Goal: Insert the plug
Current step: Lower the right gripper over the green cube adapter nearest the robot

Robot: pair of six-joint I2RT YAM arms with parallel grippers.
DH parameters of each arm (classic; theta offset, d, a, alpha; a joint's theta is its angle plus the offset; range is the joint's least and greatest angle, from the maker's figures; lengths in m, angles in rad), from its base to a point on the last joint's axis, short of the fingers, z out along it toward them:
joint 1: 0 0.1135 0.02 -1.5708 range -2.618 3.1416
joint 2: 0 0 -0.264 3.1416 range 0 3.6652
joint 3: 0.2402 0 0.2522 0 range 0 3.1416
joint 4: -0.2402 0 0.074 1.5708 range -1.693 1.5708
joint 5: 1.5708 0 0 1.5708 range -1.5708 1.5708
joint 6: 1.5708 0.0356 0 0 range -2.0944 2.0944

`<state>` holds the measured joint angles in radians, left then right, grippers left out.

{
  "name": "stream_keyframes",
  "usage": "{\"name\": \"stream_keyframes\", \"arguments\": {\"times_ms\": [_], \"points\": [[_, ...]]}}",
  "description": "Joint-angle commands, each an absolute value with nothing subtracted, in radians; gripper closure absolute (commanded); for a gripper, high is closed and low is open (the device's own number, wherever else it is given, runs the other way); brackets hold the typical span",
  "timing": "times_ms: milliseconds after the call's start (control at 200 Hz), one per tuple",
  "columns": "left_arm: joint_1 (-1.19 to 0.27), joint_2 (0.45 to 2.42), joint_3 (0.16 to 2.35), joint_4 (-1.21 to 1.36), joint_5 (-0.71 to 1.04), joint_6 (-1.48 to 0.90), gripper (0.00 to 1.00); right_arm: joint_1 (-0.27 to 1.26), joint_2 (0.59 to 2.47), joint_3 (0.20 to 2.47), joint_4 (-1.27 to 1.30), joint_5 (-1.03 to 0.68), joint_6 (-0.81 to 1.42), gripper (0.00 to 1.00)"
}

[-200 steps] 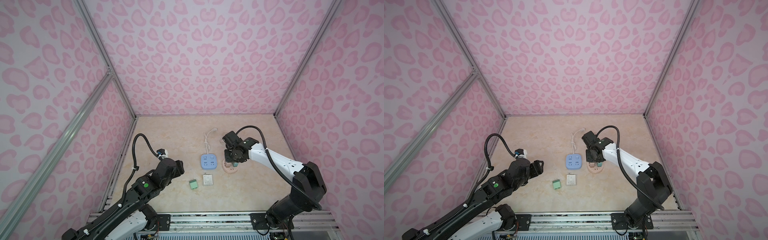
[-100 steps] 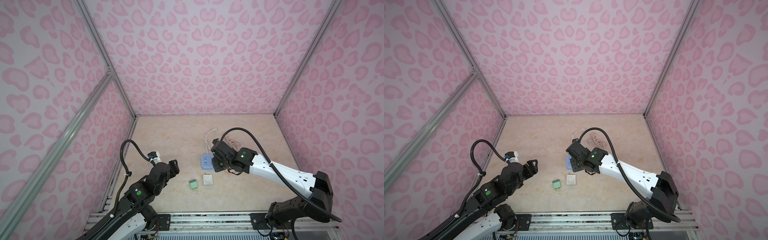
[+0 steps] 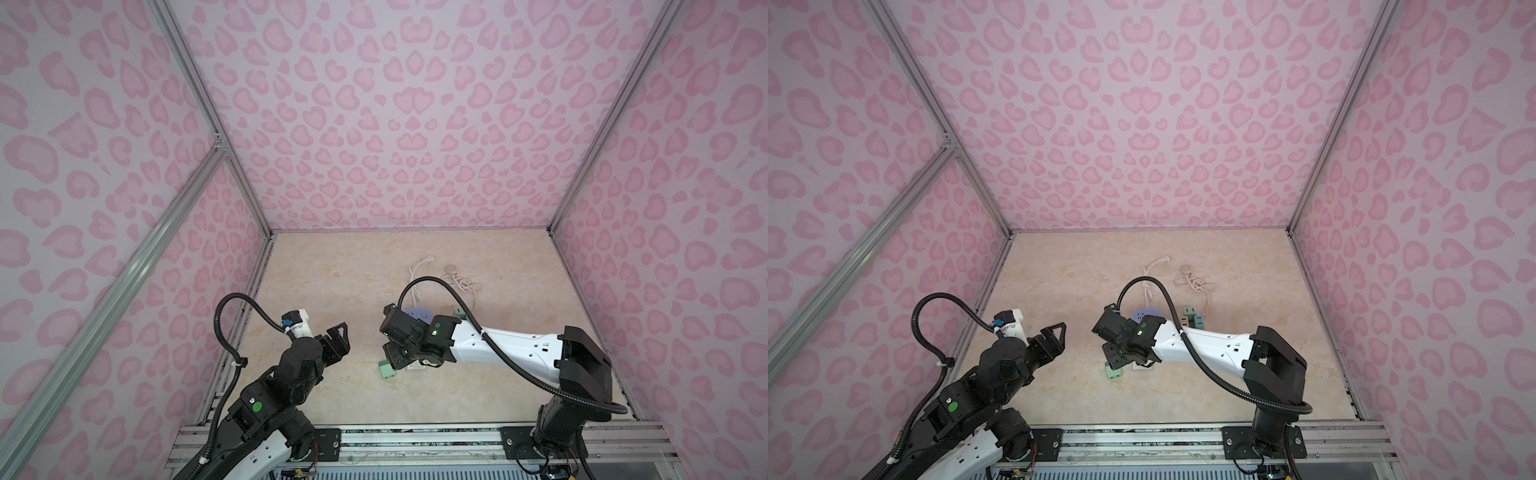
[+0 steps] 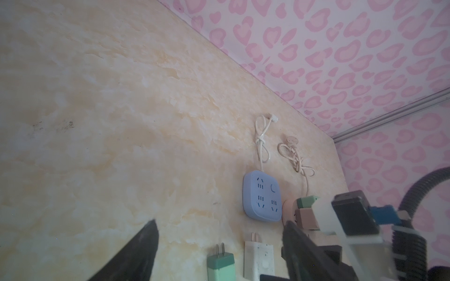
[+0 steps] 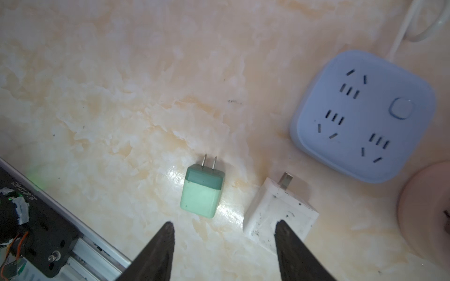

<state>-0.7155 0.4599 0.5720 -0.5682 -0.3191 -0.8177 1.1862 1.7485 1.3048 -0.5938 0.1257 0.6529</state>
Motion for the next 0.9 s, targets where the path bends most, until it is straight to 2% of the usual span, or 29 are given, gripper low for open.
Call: {"name": "stream_keyframes", "arguments": {"times_ms": [0,250,455,895], "points": [[-0.696,0.476,0.592,-0.6,-0.281,-0.807,0.18,1.194,1.786,1.315,-0.577,0.096,0.672,0.38],[-0.547,0.51,0.591,-0.577,-0.118,-0.804,0.18,1.212,1.853,1.33,-0.567,0.056,0.686,0.4],[-0.42,0.522,0.572,-0.541,0.017,-0.819,0.18,1.213,1.891,1.318,-0.541,0.031,0.712,0.45],[-0.402,0.535,0.567,-0.549,0.049,-0.796,0.19,1.206,1.951,1.336,-0.534,-0.003,0.693,0.46]]}}
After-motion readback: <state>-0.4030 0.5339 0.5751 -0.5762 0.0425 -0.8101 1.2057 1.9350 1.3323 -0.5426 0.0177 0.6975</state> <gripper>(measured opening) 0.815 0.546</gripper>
